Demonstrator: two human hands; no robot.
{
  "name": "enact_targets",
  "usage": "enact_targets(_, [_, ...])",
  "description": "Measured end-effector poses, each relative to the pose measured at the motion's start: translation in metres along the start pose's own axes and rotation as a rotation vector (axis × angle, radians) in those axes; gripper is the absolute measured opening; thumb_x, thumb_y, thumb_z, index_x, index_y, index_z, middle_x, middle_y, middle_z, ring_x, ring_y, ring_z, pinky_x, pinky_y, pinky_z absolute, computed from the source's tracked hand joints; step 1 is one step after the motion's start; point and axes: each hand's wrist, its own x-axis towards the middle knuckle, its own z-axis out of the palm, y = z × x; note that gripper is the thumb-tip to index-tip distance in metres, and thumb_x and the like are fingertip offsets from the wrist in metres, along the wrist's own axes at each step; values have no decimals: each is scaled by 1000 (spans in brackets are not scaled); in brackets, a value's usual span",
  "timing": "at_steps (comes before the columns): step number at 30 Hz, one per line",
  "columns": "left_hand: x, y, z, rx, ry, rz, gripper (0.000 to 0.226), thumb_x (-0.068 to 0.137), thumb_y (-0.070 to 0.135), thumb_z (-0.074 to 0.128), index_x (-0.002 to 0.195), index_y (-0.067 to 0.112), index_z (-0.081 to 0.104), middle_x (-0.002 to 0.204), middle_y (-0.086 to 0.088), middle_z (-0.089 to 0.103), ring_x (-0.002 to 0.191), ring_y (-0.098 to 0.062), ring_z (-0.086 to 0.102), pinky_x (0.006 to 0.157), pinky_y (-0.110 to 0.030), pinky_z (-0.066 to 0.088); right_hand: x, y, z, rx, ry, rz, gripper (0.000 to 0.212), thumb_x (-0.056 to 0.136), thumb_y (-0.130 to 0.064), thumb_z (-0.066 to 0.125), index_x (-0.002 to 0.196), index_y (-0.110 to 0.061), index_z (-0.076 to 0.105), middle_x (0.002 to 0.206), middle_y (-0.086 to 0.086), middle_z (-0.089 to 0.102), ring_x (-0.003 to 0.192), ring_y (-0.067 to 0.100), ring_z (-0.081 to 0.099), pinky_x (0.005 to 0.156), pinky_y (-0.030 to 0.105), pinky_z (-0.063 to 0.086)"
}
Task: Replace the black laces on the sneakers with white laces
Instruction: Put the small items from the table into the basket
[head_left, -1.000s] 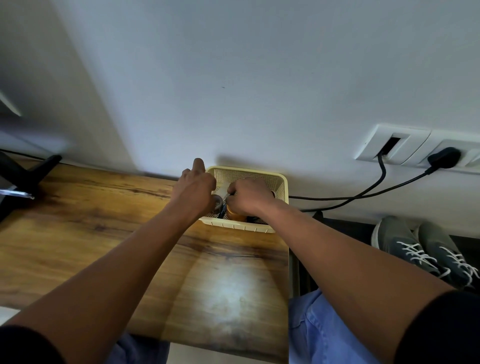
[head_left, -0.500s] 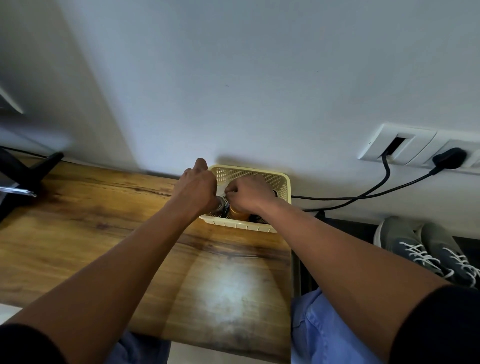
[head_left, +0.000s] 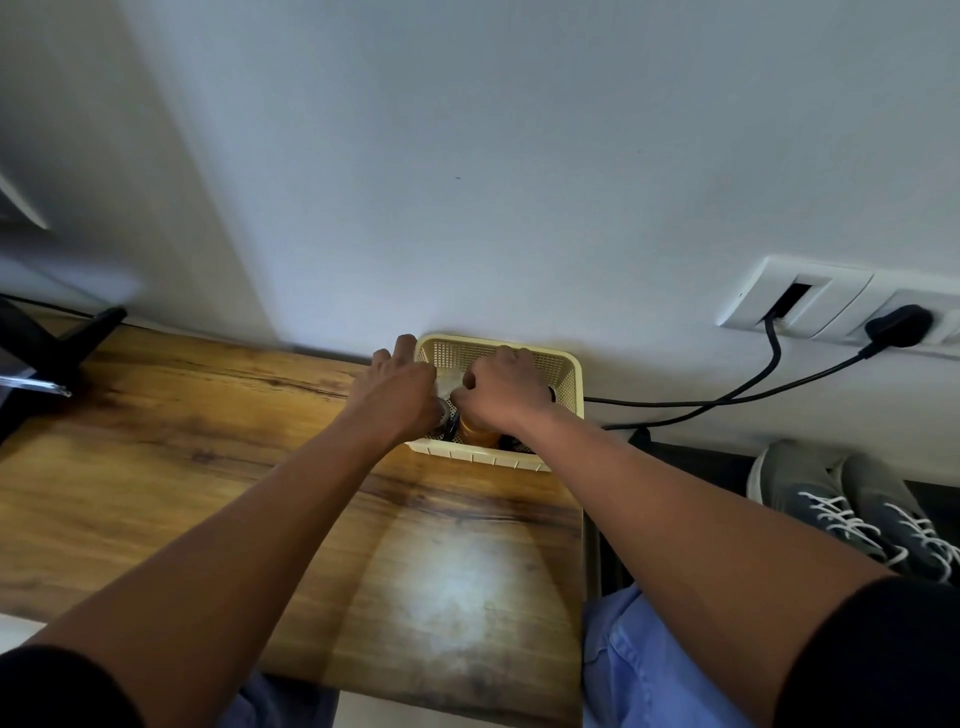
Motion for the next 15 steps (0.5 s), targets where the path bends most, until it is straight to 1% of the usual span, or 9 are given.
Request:
enact_targets(4, [1,-1,-2,-1,23,-10,26,85,34,72,102,14,74,135,-8,46,118,-35,50,84,-44,51,3,-1,3,16,-27,2,44,94,-48,55,131,-28,67,141,13,52,134,38,36,108,49,40])
enact_targets(7, [2,-3,-3,-40,62,-10,30,82,35,76,107,17,75,131,-7,51,116,-33,53,79,-39,47,5,-1,7,16,-74,9,46,96,-50,52,139,-36,61,149,15,44,140,41,29,110,51,35])
enact_targets(10, [2,-5,-3,-77,81,-12,36,81,33,79,114,20,74,131,-7,54,114,-34,58,78,-36,45,6,0,8,14,-107,18,46,97,-51,49,140,-42,59,153,14,41,142,41,27,111,53,33])
enact_targets(12, [3,-6,-4,-86,80,-10,41,82,35,80,120,22,72,131,-8,55,112,-35,62,80,-37,48,5,2,5,70,-86,18,43,96,-44,51,138,-40,61,151,9,49,142,38,34,112,50,36])
enact_targets(13, [3,-6,-6,-97,84,-8,42,82,33,80,122,22,71,131,-9,57,112,-36,63,82,-37,49,5,3,2,125,-55,28,41,94,-38,53,133,-37,65,145,5,57,138,36,43,110,47,41])
enact_targets(15, [4,-7,-9,-126,97,3,42,82,25,77,124,24,72,129,-11,61,111,-36,65,87,-38,51,6,8,-3,238,2,78,32,89,-24,56,116,-27,73,120,2,71,118,31,61,98,42,53])
